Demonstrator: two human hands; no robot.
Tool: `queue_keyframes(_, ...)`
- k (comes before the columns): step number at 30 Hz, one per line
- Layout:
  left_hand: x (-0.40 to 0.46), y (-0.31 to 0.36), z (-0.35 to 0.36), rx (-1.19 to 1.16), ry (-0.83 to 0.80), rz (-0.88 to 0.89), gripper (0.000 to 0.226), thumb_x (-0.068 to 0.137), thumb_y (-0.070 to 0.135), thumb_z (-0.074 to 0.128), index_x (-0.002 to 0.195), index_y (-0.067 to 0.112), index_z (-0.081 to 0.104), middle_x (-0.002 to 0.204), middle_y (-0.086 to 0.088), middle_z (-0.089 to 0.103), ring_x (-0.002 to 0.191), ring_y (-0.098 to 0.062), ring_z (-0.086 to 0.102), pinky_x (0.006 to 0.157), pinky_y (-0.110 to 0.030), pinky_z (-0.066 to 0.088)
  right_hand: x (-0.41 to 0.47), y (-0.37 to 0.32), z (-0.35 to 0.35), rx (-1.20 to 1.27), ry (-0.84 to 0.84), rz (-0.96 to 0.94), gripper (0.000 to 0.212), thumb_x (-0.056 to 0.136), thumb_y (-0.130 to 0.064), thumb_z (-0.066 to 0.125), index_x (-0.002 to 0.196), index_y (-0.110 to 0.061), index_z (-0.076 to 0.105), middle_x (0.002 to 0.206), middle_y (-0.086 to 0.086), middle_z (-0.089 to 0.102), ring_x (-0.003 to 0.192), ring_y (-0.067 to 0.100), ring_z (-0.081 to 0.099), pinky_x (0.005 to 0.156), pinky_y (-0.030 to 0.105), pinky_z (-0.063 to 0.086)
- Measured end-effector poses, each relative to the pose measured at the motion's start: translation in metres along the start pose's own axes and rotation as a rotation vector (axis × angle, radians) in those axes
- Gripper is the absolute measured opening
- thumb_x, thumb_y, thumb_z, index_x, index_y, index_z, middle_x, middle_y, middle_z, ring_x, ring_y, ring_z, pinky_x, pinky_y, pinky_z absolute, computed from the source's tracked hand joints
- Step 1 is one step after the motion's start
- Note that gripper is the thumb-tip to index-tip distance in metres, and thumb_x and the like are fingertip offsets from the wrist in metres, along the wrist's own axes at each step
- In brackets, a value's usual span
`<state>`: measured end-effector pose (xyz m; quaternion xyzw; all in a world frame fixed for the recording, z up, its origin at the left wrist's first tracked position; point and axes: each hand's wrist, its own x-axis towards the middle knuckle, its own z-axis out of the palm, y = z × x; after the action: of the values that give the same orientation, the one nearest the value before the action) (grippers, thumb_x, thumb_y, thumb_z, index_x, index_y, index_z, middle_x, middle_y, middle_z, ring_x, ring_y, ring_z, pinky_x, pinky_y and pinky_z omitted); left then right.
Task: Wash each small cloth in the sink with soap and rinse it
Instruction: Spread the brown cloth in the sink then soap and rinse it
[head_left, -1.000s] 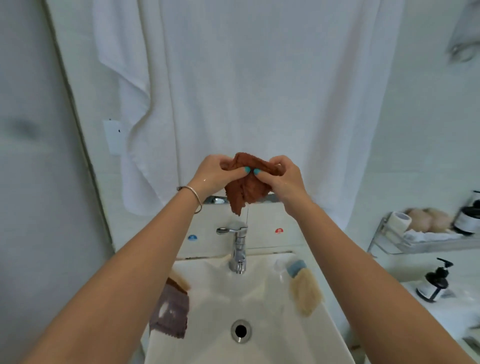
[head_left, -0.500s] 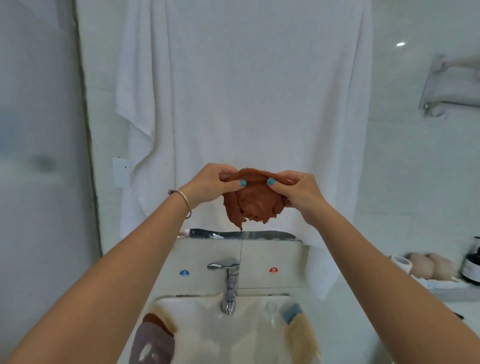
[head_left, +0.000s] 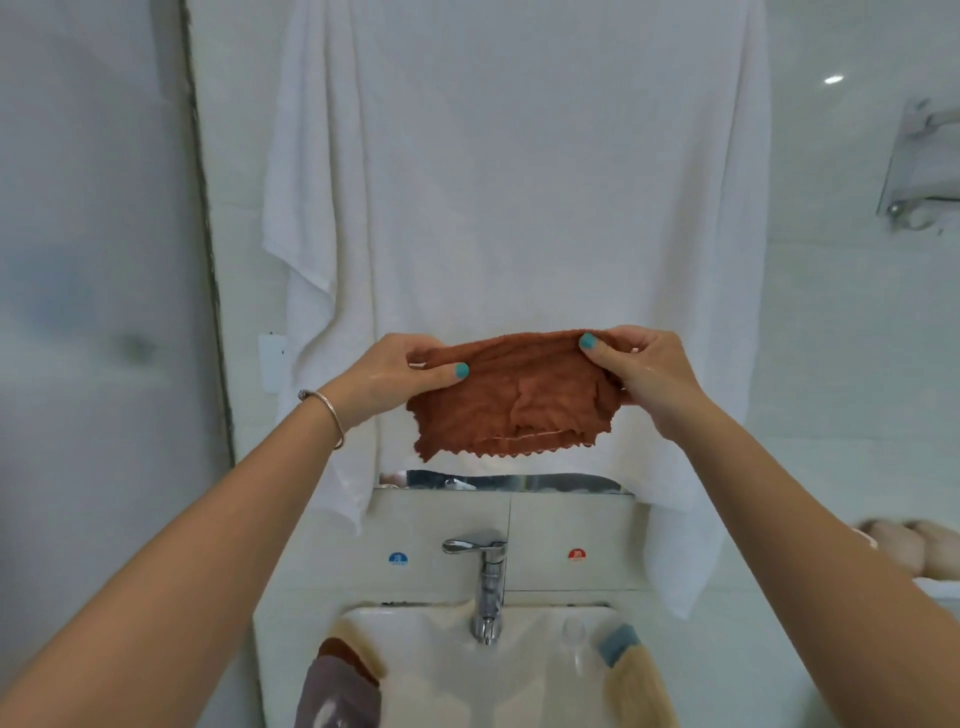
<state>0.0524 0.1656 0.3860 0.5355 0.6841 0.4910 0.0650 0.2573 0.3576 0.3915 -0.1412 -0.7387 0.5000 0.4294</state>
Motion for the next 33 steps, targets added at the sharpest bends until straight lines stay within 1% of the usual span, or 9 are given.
queue_keyframes(4,0.002,-0.011,-0.010,-0.043,0.166,-0.055,0.040,0.074,0.045,0.080,0.070,0.015,0.054,0.069,0.001,0.056,0.066,-0.013,0.052,0.062,-0.024,0.039,-0.001,0.007,0.005,-0.066,-0.035,0.012,0.010,0.092,-0.024,0.066,0.098,-0.019,0.071,0.088,0.003,0.065,0.074,0.019,0.066,0.058,0.036,0.060)
queue_keyframes(7,0.001,-0.019,-0.011,-0.371,-0.008,-0.049,0.025,0.078,0.030,0.075,0.086,0.013,0.059,0.083,-0.004,0.065,0.079,-0.020,0.061,0.064,-0.027,0.052,0.000,0.012,0.001,-0.014,-0.179,0.100,0.026,0.098,-0.016,0.058,0.120,-0.030,0.060,0.104,0.008,0.062,0.088,0.025,0.066,0.072,0.040,0.060)
queue_keyframes(11,-0.001,-0.031,-0.009,-0.618,-0.055,-0.149,0.022,0.094,-0.001,0.054,0.116,0.003,0.059,0.108,-0.019,0.066,0.095,-0.027,0.067,0.082,-0.036,0.059,0.000,0.023,-0.012,0.144,-0.226,0.114,0.055,0.097,0.001,0.045,0.126,-0.045,0.058,0.091,0.006,0.058,0.077,0.022,0.059,0.077,0.044,0.058)
queue_keyframes(18,0.002,-0.040,0.016,-0.335,0.189,-0.047,0.027,0.103,0.011,0.041,0.102,0.035,0.054,0.063,0.001,0.056,0.053,-0.014,0.047,0.045,-0.026,0.041,-0.003,0.024,-0.004,-0.025,-0.091,0.142,0.041,0.096,-0.005,0.039,0.091,-0.021,0.077,0.097,-0.004,0.068,0.077,0.020,0.059,0.055,0.030,0.054)
queue_keyframes(21,0.003,-0.037,0.022,-0.293,0.260,-0.035,0.048,0.103,0.008,0.037,0.081,0.031,0.072,0.096,-0.001,0.067,0.082,-0.022,0.064,0.065,-0.033,0.055,-0.003,0.028,-0.004,0.008,-0.098,0.171,0.028,0.095,-0.012,0.049,0.099,-0.021,0.076,0.097,0.000,0.063,0.075,0.018,0.059,0.054,0.029,0.053)
queue_keyframes(24,0.002,-0.036,0.023,-0.498,0.162,-0.140,0.040,0.101,0.008,0.041,0.094,0.024,0.076,0.119,-0.010,0.066,0.110,-0.028,0.062,0.093,-0.045,0.053,-0.003,0.036,-0.005,-0.041,-0.140,0.101,0.025,0.091,-0.014,0.067,0.113,-0.025,0.070,0.114,0.001,0.063,0.089,0.018,0.066,0.061,0.031,0.057)
queue_keyframes(26,0.000,-0.043,0.021,-0.476,0.101,-0.116,0.019,0.096,0.023,0.060,0.110,0.026,0.072,0.124,-0.008,0.064,0.113,-0.023,0.061,0.096,-0.044,0.052,-0.002,0.038,-0.005,-0.055,-0.193,0.104,0.032,0.090,-0.011,0.068,0.119,-0.025,0.066,0.121,0.007,0.061,0.087,0.022,0.067,0.061,0.031,0.058)
queue_keyframes(28,-0.003,-0.049,0.017,-0.285,0.070,-0.034,0.040,0.083,0.031,0.072,0.123,0.027,0.064,0.124,0.000,0.062,0.110,-0.015,0.062,0.092,-0.032,0.055,-0.003,0.037,-0.007,-0.023,-0.239,0.131,0.034,0.092,-0.009,0.065,0.122,-0.024,0.064,0.119,0.010,0.063,0.070,0.020,0.064,0.052,0.027,0.053)
queue_keyframes(33,-0.005,-0.050,0.012,-0.154,0.055,0.026,0.049,0.086,0.028,0.070,0.132,0.026,0.057,0.127,0.008,0.058,0.114,-0.012,0.058,0.095,-0.025,0.052,-0.005,0.037,-0.015,0.122,-0.230,0.151,0.044,0.093,-0.005,0.062,0.132,-0.025,0.060,0.127,0.008,0.063,0.085,0.024,0.065,0.063,0.029,0.058)
